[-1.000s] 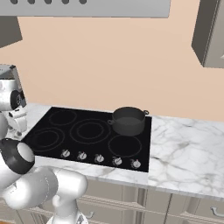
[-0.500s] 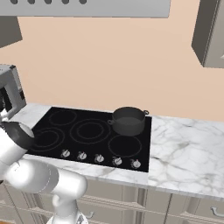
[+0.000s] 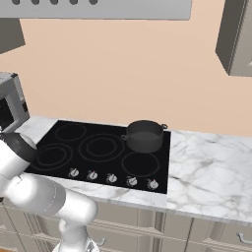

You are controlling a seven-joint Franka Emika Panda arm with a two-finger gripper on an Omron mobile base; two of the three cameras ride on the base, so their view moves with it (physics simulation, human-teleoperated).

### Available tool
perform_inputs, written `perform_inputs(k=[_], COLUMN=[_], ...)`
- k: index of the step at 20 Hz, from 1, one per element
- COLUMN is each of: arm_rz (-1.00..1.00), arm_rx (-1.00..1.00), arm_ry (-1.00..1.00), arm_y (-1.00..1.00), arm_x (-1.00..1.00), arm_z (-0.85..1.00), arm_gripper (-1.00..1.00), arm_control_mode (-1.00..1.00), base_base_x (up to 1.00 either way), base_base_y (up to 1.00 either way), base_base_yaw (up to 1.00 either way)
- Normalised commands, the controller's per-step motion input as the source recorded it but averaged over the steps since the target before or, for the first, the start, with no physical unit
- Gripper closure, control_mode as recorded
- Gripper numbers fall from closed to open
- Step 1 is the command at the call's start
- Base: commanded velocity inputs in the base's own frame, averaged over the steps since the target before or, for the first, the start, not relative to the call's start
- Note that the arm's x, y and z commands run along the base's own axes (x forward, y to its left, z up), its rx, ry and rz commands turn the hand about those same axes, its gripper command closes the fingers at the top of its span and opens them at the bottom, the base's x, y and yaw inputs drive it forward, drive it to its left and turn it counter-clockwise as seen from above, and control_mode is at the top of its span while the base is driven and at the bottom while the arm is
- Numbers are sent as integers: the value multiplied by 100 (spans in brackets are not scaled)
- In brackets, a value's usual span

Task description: Turn on the burner for the pot on the stove. Wait thirty seconds for the pot to heat up. Then add the mushroom to the pot.

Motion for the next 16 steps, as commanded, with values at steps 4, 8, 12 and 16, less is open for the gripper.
perform_inputs(k=[4,8,12,16], arm_rz=[3,7,6,2], arm_rx=[0,0,5,1], arm_ry=[-3,-11,-10,3], arm_y=[-3,-1,0,0], arm_x=[45,37,38,41], arm_z=[-34,-39,-24,-6], arm_gripper=[-100,-100,-100,-100], arm_control_mode=[-100,-100,-100,-100], base_base_x=[0,0,0,0], base_base_y=[0,0,0,0], base_base_yaw=[0,0,0,0])
